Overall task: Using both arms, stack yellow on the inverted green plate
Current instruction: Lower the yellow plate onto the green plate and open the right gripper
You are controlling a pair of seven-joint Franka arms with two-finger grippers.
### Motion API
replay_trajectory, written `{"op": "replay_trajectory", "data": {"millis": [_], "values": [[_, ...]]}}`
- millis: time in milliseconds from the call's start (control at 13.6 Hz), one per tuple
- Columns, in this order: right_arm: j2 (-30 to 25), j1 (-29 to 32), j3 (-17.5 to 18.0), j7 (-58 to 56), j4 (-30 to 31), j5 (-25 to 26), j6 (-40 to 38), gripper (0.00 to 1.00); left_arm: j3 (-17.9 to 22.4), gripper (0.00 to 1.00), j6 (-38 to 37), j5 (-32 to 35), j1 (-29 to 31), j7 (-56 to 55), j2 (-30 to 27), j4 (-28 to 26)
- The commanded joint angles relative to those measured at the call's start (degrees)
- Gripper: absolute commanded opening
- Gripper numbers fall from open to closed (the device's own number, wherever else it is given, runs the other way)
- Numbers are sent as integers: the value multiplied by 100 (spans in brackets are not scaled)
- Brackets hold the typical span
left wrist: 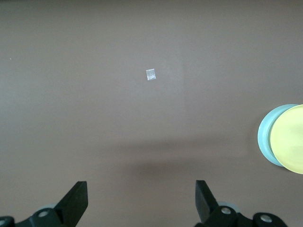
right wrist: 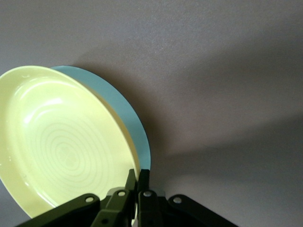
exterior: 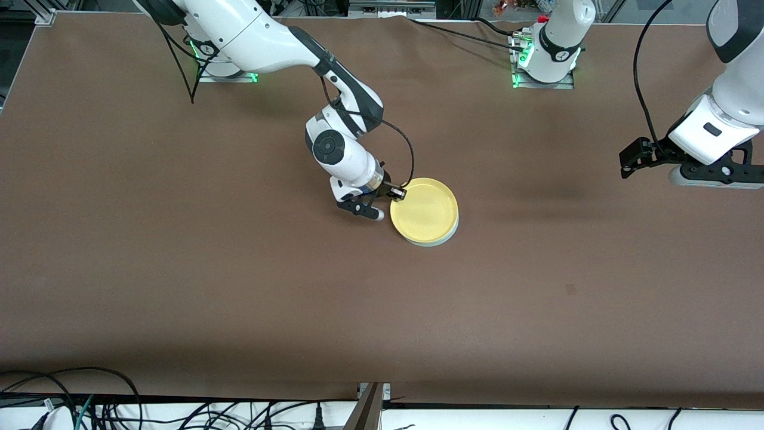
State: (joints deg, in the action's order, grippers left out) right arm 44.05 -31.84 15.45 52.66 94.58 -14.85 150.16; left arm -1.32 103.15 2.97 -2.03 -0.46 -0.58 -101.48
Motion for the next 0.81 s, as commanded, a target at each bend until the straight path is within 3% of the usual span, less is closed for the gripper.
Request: {"op": "replay_trajectory", "data": {"millis": [0,587,661,734], "values": [[-63,-130,-95,113,43,34,-5,0,-17,100,12,-121,10,90,-92,-3],[-63,-165,-104,113,17,69,13,0,-17,100,12,-121,1,90,-83,5],[-63,-165,-104,113,8,61,13,25,-26,100,4,-121,1,98,-83,5],[-63,-156,-104,105,-27,69,13,99,-26,100,4,-121,10,107,-83,5]]}}
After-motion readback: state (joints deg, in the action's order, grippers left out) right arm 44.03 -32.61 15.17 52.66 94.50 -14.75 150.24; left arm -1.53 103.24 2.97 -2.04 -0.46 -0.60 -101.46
